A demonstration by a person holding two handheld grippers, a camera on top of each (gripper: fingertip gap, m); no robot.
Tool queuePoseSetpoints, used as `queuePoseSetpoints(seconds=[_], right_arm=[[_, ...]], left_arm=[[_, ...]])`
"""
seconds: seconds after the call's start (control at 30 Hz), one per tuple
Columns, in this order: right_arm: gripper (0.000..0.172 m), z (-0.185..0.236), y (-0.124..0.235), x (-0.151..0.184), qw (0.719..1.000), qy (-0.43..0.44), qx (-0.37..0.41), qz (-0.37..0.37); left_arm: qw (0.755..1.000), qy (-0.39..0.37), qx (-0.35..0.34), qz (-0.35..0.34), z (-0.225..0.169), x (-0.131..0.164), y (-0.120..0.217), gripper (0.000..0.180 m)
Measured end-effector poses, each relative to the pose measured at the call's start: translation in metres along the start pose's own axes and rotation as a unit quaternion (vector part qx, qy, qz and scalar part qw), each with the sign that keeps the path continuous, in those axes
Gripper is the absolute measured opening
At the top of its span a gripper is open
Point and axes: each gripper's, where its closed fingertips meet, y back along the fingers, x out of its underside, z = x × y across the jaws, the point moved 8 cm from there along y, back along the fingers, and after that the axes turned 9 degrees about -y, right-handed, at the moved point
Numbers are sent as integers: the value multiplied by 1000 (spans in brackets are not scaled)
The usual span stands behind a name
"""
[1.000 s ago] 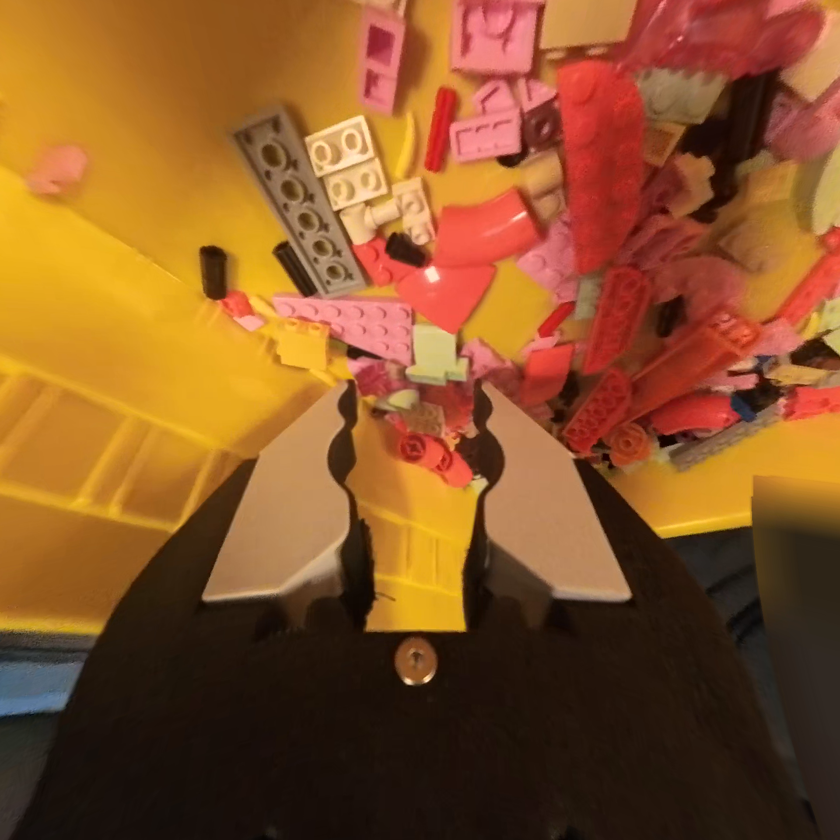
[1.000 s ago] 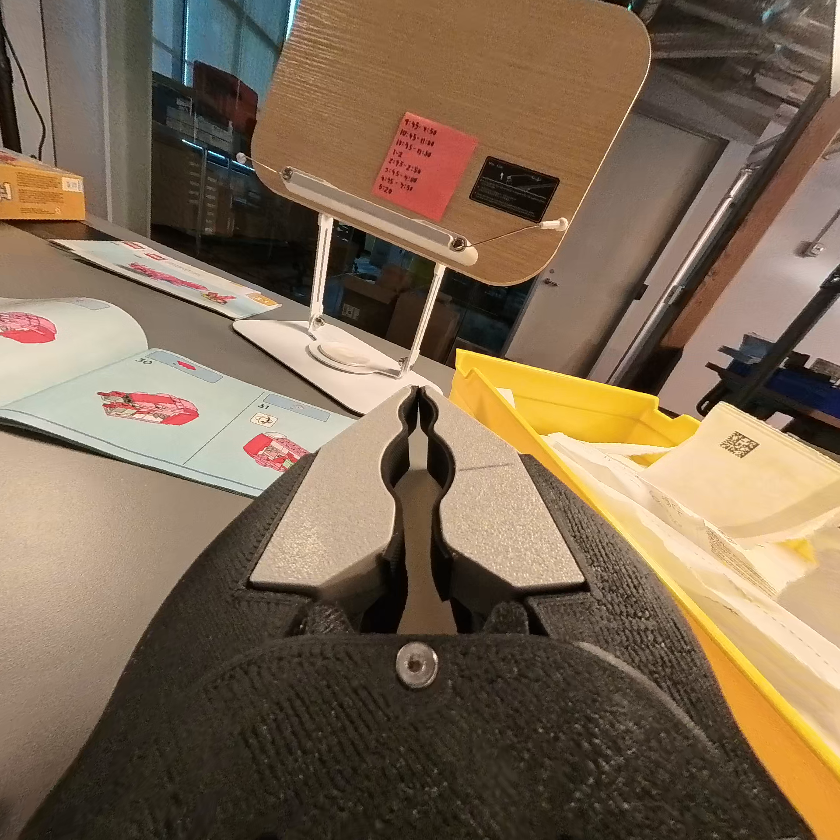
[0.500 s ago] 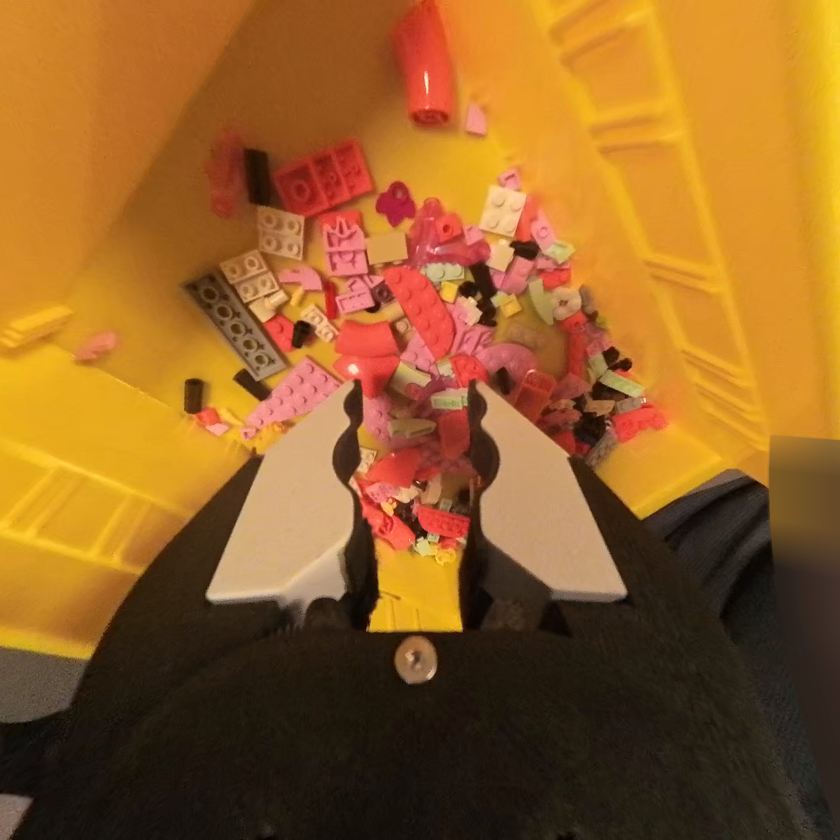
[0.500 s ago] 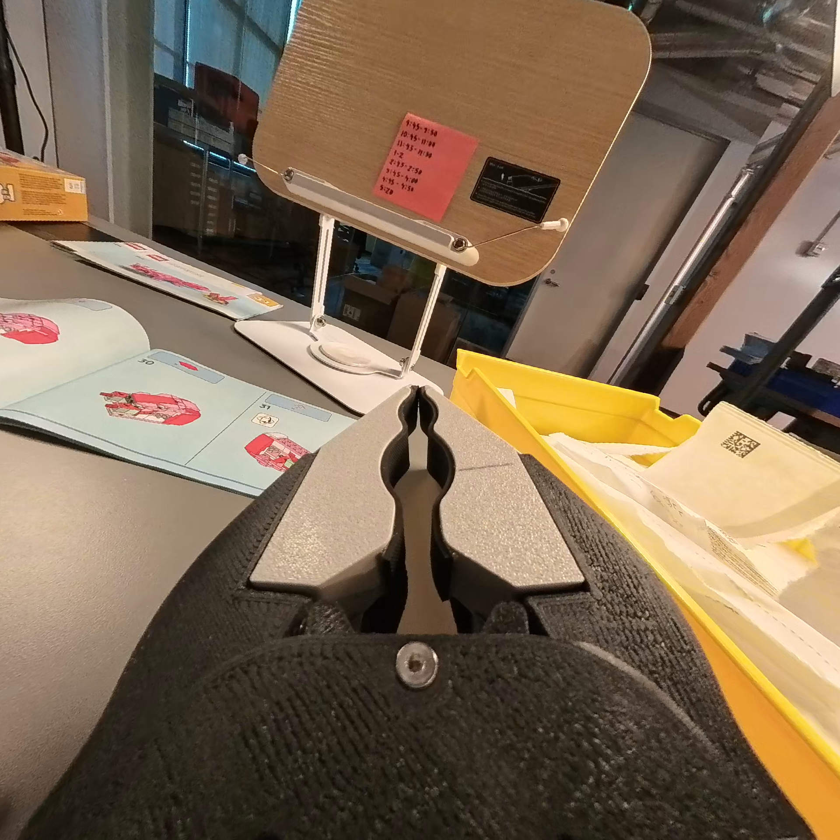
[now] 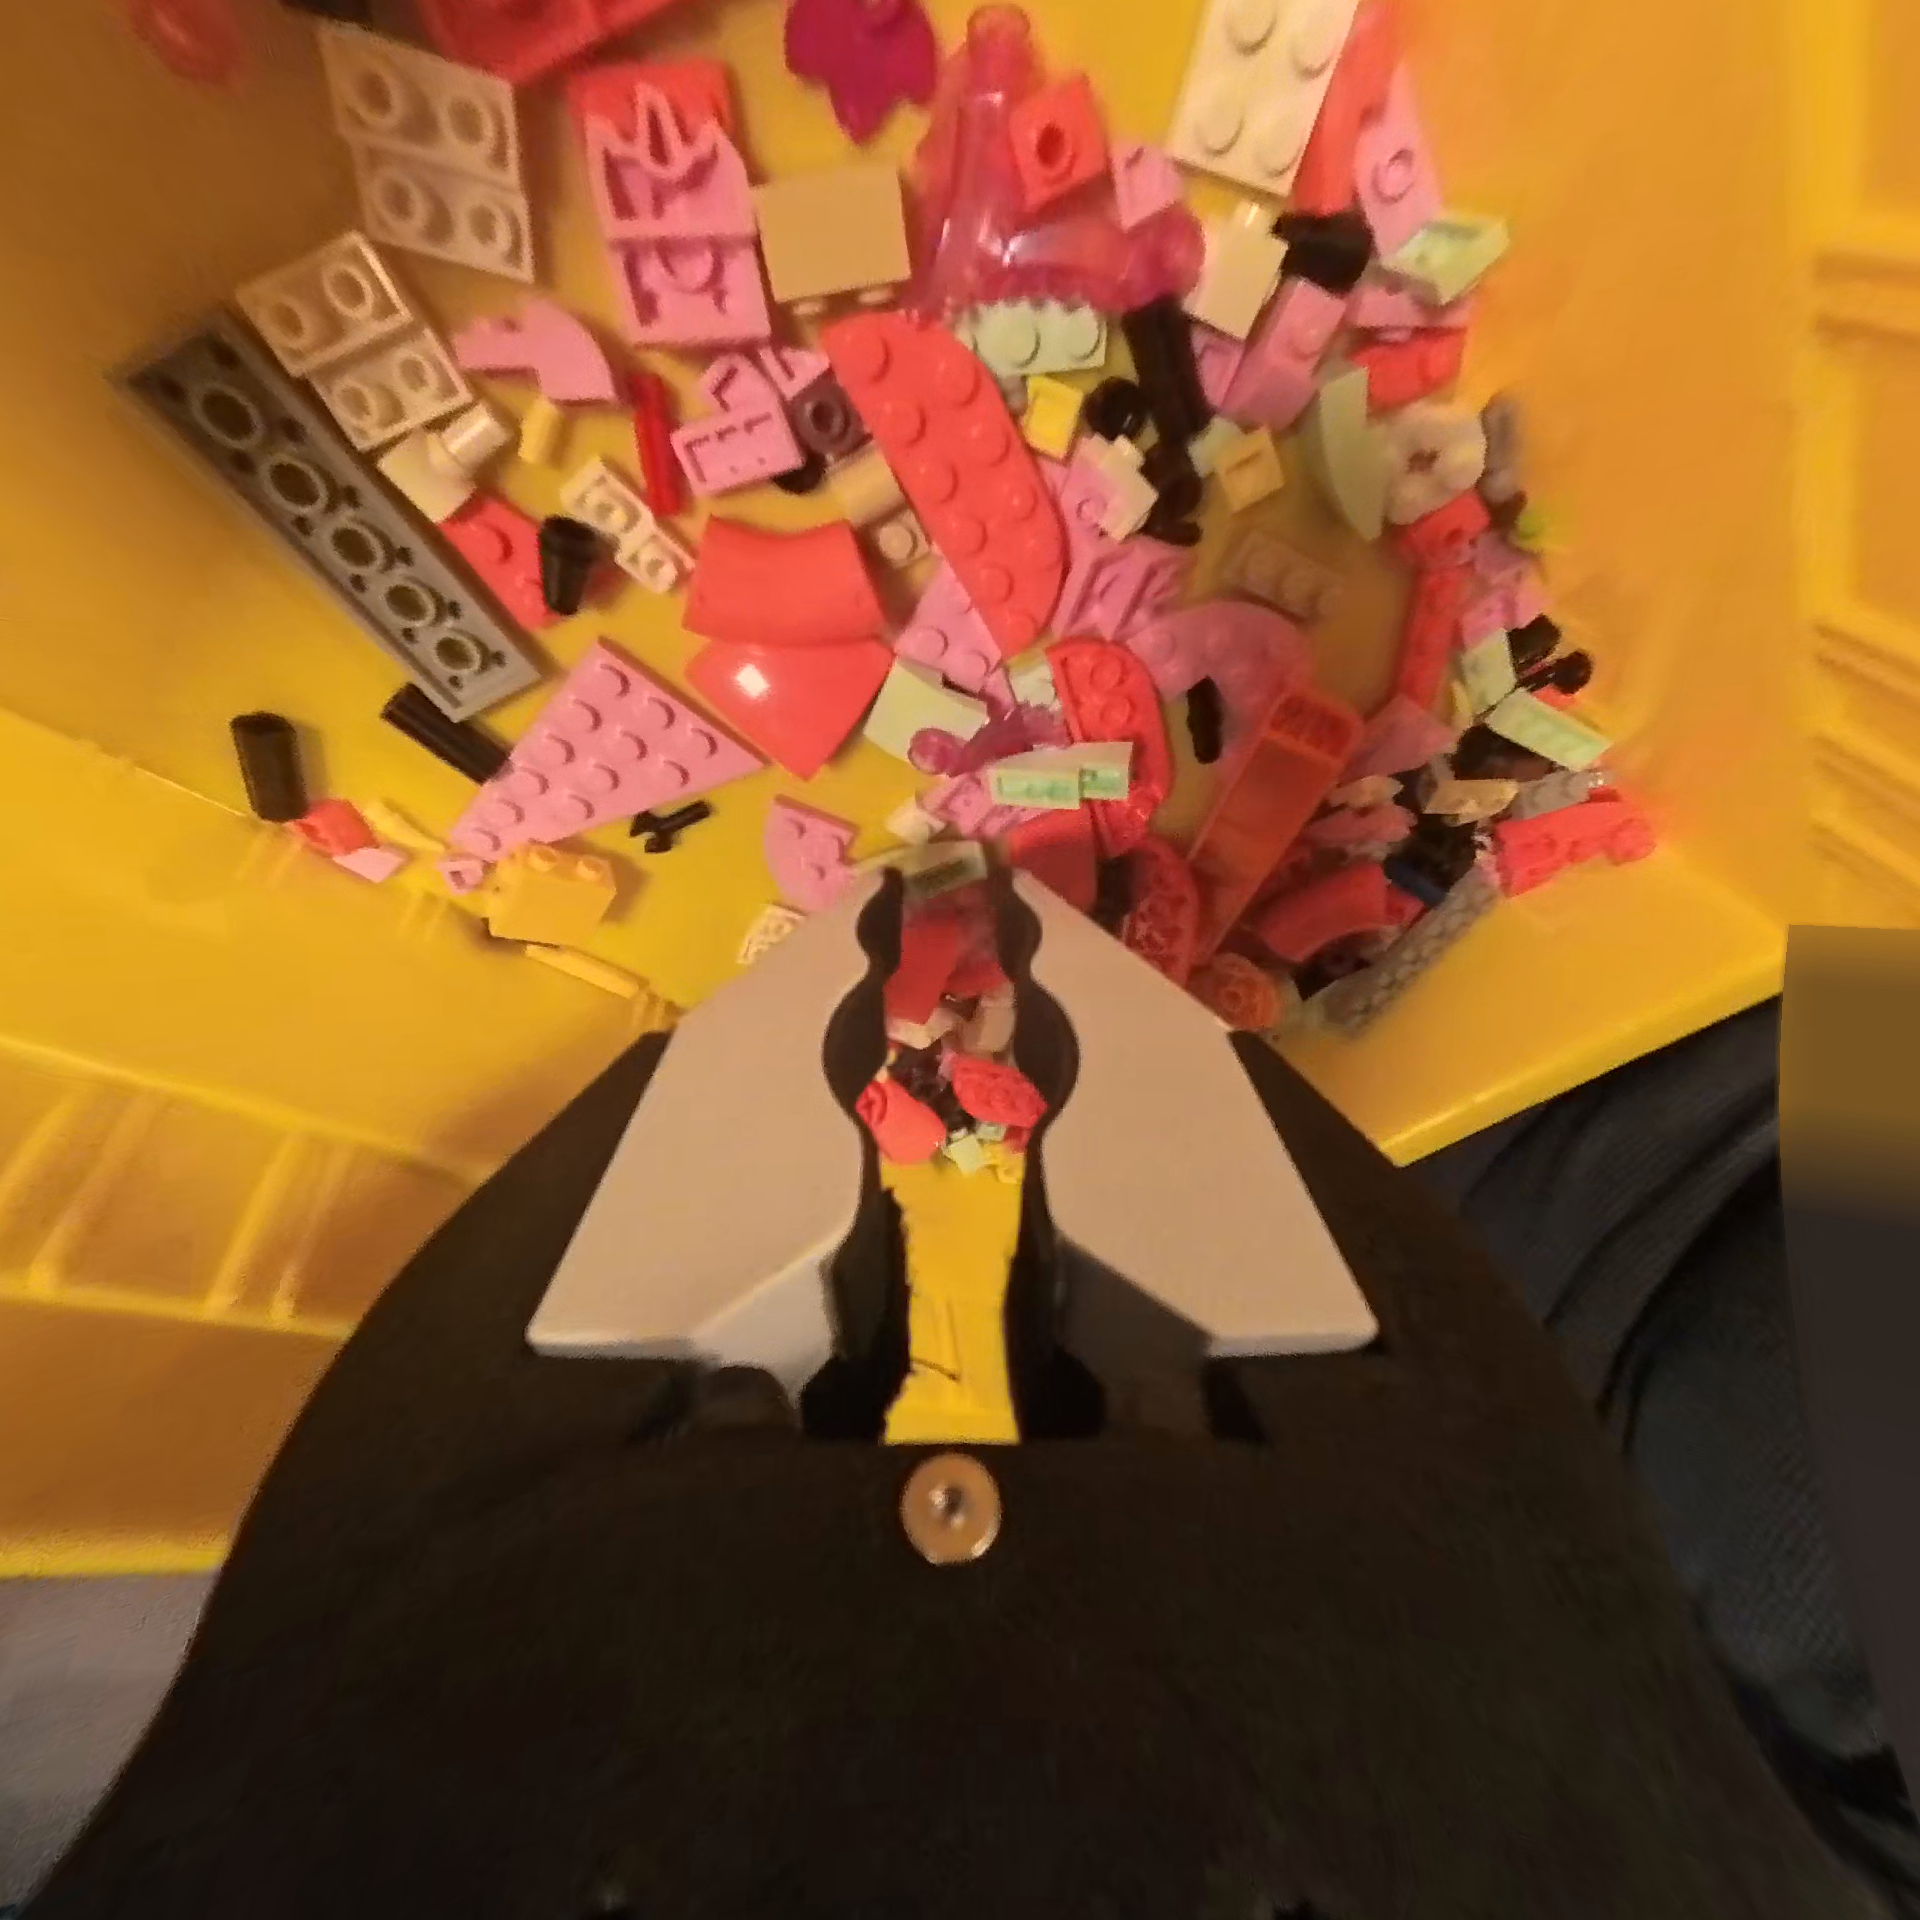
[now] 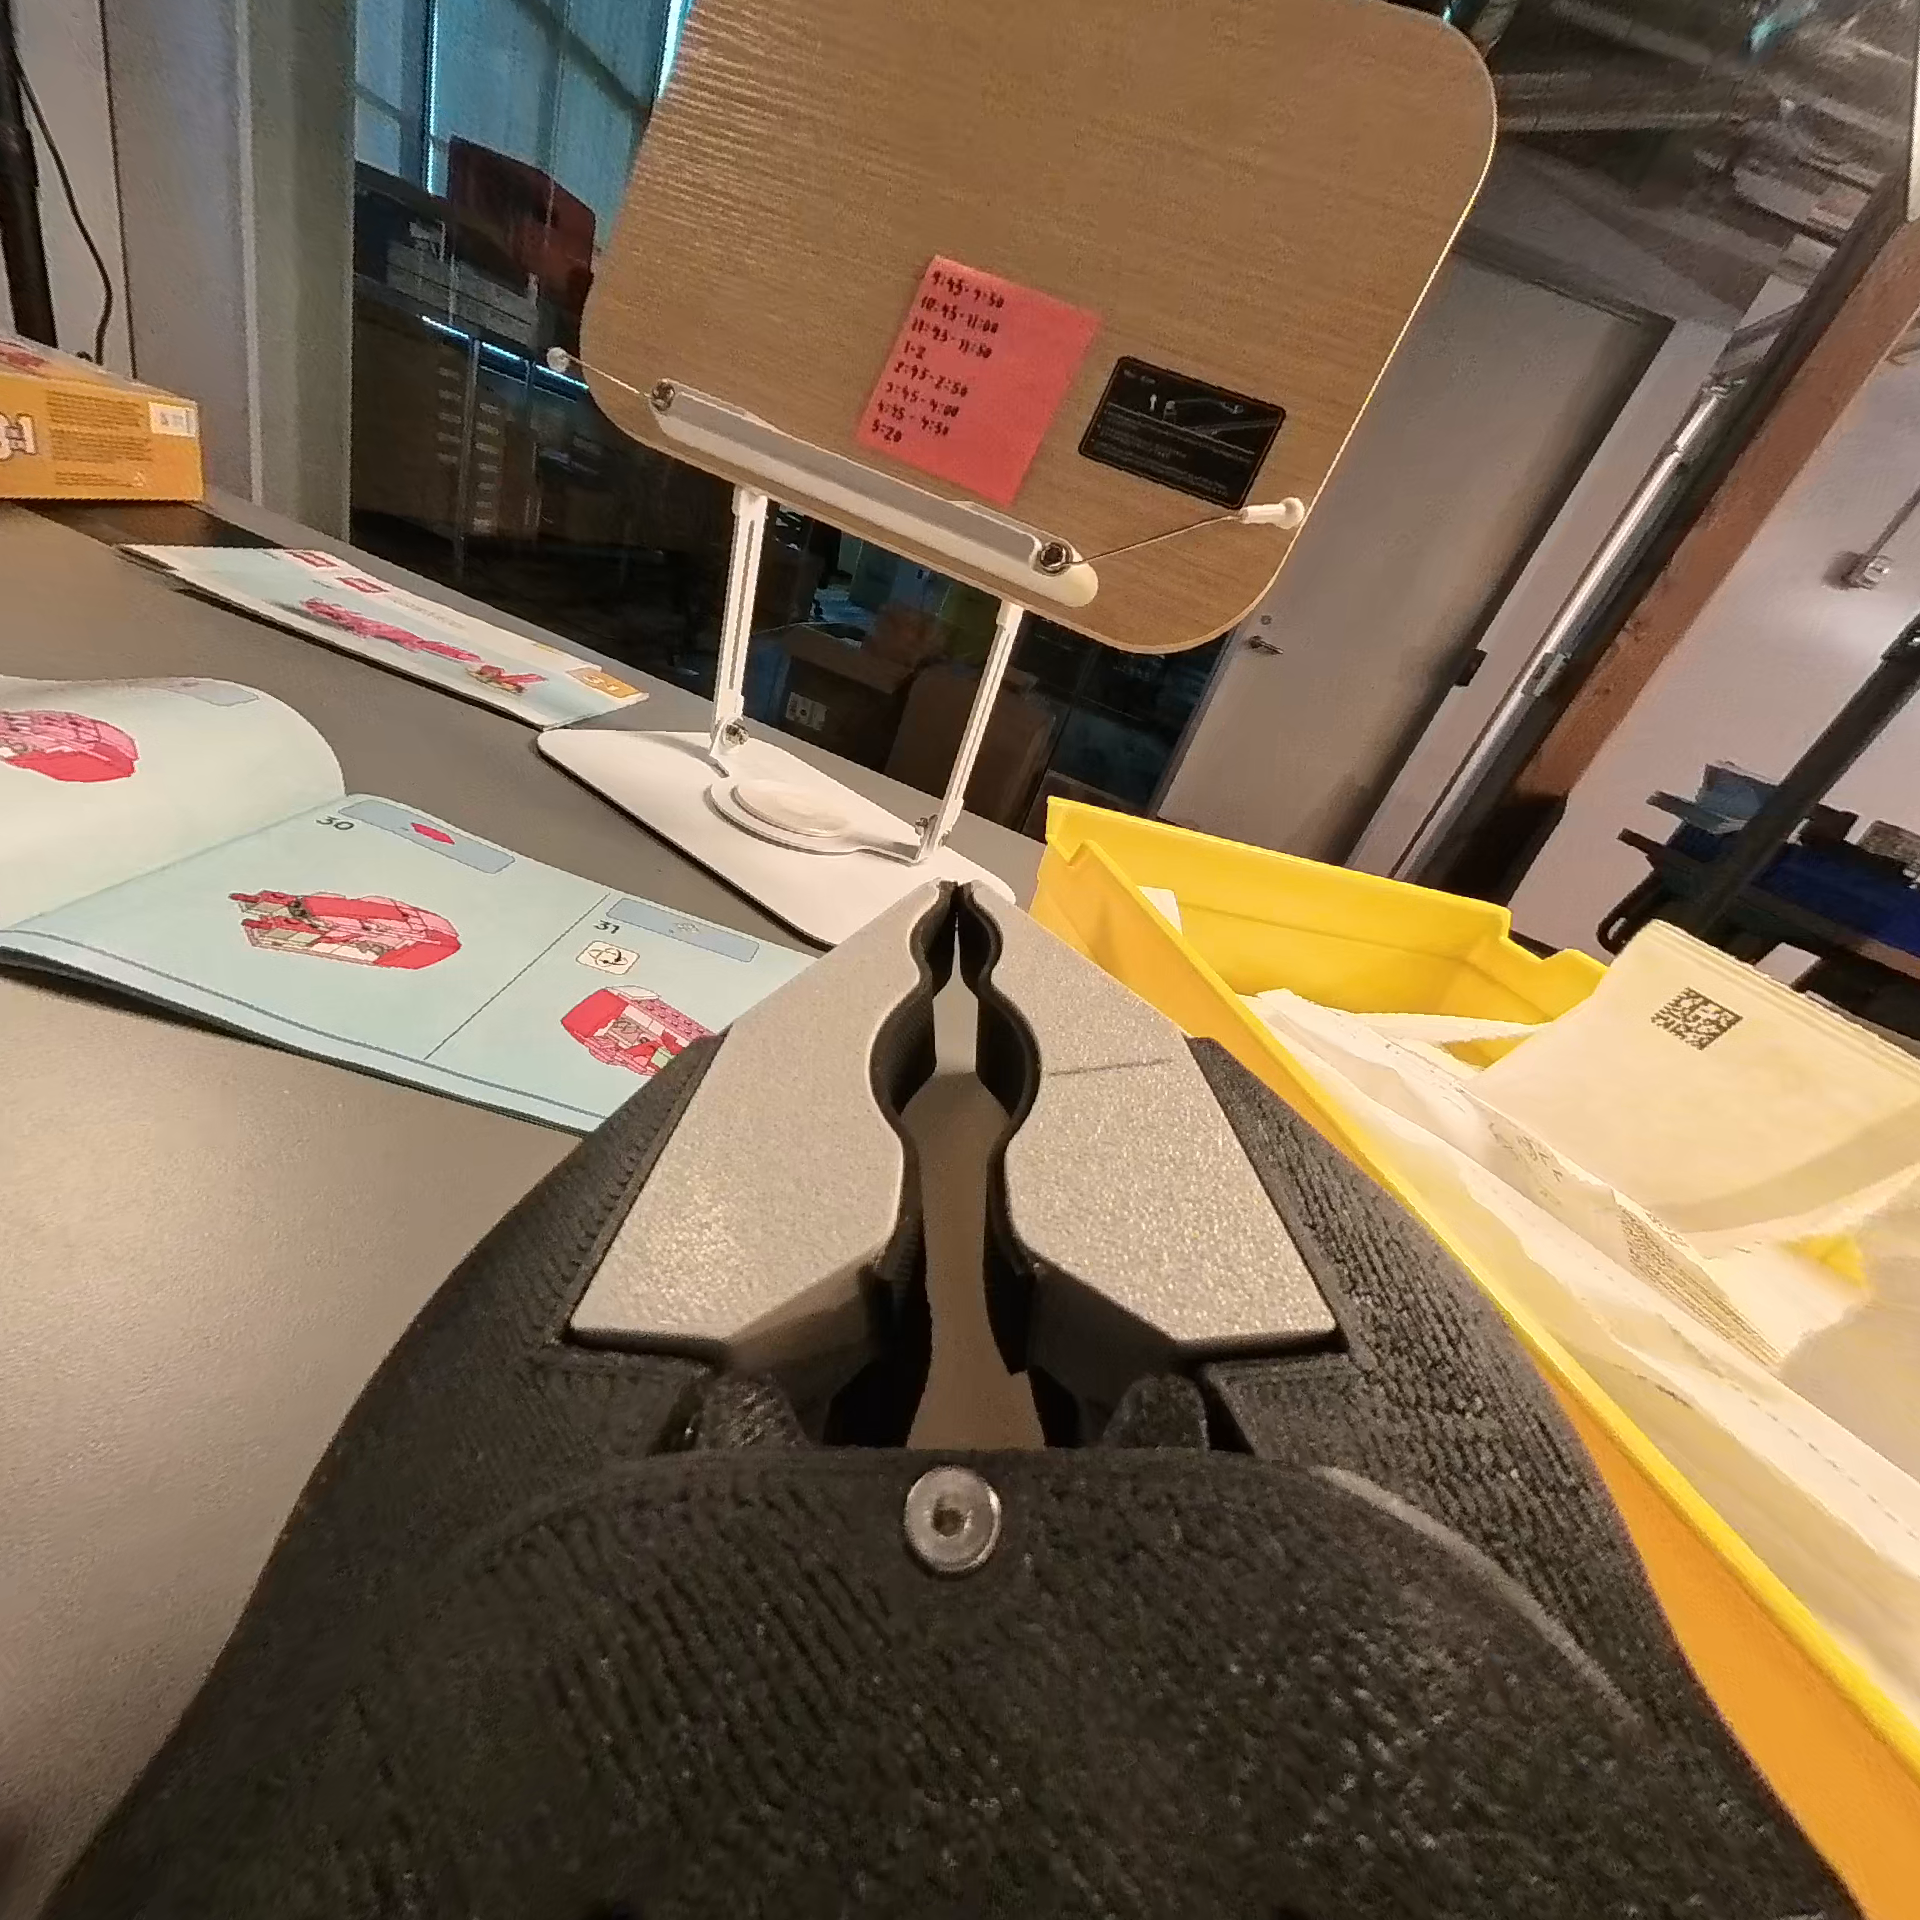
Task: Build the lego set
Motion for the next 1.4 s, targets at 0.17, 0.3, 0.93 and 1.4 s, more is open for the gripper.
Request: queuePoseSetpoints(seconds=[0.17, 0.3, 0.93, 1.4], right_arm=[[0, 0, 0, 0, 1000, 1, 0, 0], [0, 1, 0, 0, 1000, 3, -1, 1], [0, 2, 0, 0, 1000, 6, -4, 3], [0, 2, 1, 0, 1000, 5, -4, 3]], left_arm=[[1000, -2, -12, -4, 1, 1, -4, 25], [992, 2, -125, 5, 20, 3, -1, 16], [995, -22, -68, 64, -4, 28, -7, 35], [994, -1, -72, 88, 4, 33, -14, 26]])
